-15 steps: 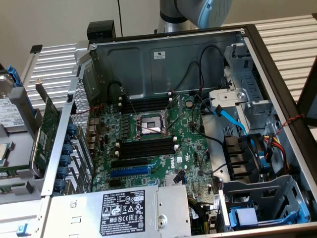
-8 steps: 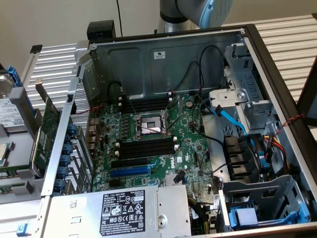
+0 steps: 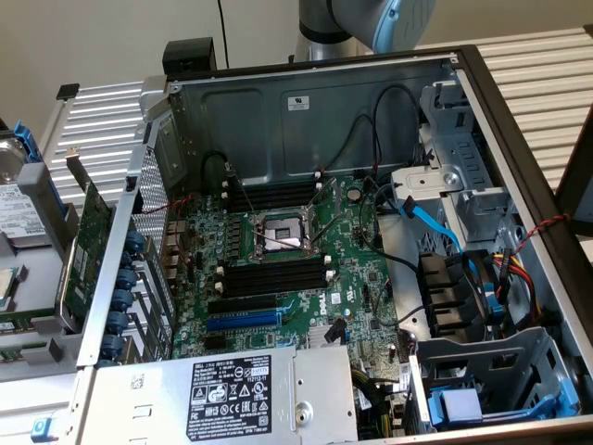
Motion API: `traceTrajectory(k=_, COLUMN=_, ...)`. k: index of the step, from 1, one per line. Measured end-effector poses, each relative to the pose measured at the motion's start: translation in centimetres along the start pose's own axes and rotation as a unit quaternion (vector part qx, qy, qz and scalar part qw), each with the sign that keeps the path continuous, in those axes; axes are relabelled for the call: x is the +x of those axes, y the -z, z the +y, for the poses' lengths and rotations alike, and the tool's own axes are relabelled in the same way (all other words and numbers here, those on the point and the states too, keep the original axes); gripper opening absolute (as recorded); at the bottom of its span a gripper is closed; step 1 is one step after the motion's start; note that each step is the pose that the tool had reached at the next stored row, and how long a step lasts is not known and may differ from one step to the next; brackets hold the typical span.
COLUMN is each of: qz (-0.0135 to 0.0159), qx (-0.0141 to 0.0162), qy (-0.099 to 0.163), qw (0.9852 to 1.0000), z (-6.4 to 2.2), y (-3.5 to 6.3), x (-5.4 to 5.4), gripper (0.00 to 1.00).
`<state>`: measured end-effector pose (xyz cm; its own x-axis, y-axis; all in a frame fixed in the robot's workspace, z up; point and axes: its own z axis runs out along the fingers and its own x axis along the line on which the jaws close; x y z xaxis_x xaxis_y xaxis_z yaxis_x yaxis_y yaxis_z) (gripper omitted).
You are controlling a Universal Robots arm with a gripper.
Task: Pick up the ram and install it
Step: 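Pick up the ram and move it above insertion slot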
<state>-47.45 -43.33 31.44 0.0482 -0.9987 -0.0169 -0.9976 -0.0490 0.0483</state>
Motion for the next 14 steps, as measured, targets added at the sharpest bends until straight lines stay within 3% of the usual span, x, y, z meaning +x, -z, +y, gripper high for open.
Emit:
traceTrajectory(k=12, qz=0.0000, qx=0.0000, qy=0.000, qw=1.0000, z=-0.07, y=-2.20, x=0.0, gripper=0.11)
traceTrajectory(k=14, qz=0.0000, qx=0.0000, qy=0.000, qw=1.0000, z=-0.07, y=-2.56, x=0.0, gripper=0.24)
